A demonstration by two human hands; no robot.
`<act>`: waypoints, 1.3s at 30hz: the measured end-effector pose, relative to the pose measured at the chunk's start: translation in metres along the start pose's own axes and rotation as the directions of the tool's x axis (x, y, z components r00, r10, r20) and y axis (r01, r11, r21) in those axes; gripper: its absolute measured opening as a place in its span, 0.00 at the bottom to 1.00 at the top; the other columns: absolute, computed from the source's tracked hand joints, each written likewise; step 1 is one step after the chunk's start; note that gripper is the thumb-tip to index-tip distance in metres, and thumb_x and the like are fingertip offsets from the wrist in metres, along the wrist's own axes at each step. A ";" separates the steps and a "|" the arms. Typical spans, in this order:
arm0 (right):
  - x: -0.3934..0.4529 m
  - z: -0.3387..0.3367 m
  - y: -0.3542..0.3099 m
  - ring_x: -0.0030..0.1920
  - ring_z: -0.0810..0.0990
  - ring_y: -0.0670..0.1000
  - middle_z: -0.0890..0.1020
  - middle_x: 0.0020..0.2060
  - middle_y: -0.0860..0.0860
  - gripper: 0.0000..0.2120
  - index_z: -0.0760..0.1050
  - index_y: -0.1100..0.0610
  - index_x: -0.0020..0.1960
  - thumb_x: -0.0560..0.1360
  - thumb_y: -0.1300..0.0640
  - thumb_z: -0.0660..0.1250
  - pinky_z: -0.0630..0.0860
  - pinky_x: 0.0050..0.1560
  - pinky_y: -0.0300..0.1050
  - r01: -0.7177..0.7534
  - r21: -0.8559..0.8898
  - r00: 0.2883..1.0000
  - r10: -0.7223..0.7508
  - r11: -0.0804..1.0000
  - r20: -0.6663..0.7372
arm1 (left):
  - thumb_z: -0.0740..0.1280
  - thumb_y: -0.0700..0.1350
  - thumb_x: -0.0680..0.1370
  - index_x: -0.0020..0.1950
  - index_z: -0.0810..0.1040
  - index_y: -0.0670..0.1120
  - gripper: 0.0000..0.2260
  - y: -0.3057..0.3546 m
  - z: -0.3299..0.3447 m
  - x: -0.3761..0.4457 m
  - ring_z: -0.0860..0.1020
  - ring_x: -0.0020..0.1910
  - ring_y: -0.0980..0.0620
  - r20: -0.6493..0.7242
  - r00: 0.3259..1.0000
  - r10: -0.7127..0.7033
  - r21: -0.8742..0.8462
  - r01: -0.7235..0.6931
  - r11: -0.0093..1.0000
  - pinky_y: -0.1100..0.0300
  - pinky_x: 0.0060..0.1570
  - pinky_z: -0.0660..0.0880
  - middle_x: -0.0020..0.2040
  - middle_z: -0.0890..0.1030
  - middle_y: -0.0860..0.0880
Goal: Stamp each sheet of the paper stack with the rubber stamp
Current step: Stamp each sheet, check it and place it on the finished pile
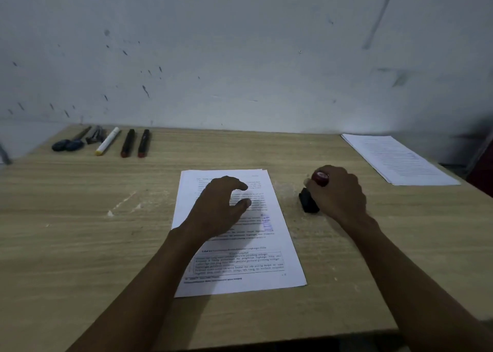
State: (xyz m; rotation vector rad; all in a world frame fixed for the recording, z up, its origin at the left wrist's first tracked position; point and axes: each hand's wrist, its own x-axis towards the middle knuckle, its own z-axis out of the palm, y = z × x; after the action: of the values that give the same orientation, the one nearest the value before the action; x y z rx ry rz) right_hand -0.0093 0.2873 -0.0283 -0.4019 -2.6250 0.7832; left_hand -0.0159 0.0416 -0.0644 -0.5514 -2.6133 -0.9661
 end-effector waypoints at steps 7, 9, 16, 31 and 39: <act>0.005 0.009 -0.002 0.53 0.79 0.58 0.81 0.52 0.53 0.15 0.79 0.49 0.57 0.72 0.45 0.69 0.73 0.50 0.48 0.004 -0.060 1.000 -0.003 0.998 0.012 | 0.71 0.48 0.76 0.60 0.78 0.47 0.14 -0.013 -0.009 -0.001 0.73 0.65 0.52 -0.034 0.999 -0.017 -0.027 0.016 1.000 0.57 0.68 0.64 0.62 0.79 0.51; 0.005 0.009 -0.002 0.56 0.78 0.59 0.80 0.56 0.53 0.18 0.78 0.47 0.61 0.72 0.47 0.69 0.74 0.54 0.50 0.001 -0.050 1.000 0.001 0.999 0.031 | 0.71 0.48 0.76 0.60 0.78 0.47 0.14 -0.015 -0.010 -0.002 0.73 0.64 0.51 -0.035 0.999 -0.028 -0.040 0.026 0.999 0.54 0.68 0.64 0.62 0.78 0.51; 0.004 0.010 0.001 0.63 0.75 0.57 0.77 0.63 0.51 0.20 0.74 0.47 0.66 0.74 0.50 0.68 0.73 0.59 0.51 0.029 0.068 0.996 -0.034 0.997 0.078 | 0.71 0.47 0.75 0.59 0.79 0.46 0.14 -0.017 -0.009 -0.005 0.74 0.64 0.50 -0.037 0.999 -0.035 -0.070 0.032 0.997 0.48 0.68 0.66 0.61 0.79 0.50; -0.071 0.022 -0.015 0.40 0.78 0.50 0.78 0.38 0.44 0.12 0.73 0.51 0.44 0.71 0.44 0.71 0.72 0.40 0.45 0.035 0.024 0.997 -0.036 0.999 0.061 | 0.65 0.54 0.70 0.60 0.79 0.44 0.23 -0.032 -0.033 -0.027 0.76 0.62 0.45 -0.080 0.981 -0.178 0.017 0.180 0.984 0.51 0.65 0.68 0.61 0.80 0.46; -0.091 0.041 -0.017 0.39 0.78 0.48 0.78 0.36 0.44 0.16 0.76 0.51 0.39 0.67 0.41 0.76 0.74 0.37 0.45 0.036 0.007 0.997 -0.036 0.999 0.063 | 0.54 0.63 0.68 0.64 0.77 0.42 0.34 -0.035 -0.027 -0.045 0.73 0.64 0.42 -0.044 0.974 -0.221 0.189 0.225 0.956 0.51 0.61 0.68 0.62 0.78 0.43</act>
State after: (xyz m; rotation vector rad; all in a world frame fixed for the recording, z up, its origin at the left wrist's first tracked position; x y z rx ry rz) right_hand 0.0514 0.2208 -0.0741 -0.3323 -2.6797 0.8036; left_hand 0.0120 -0.0124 -0.0820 -0.1992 -2.7519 -0.7616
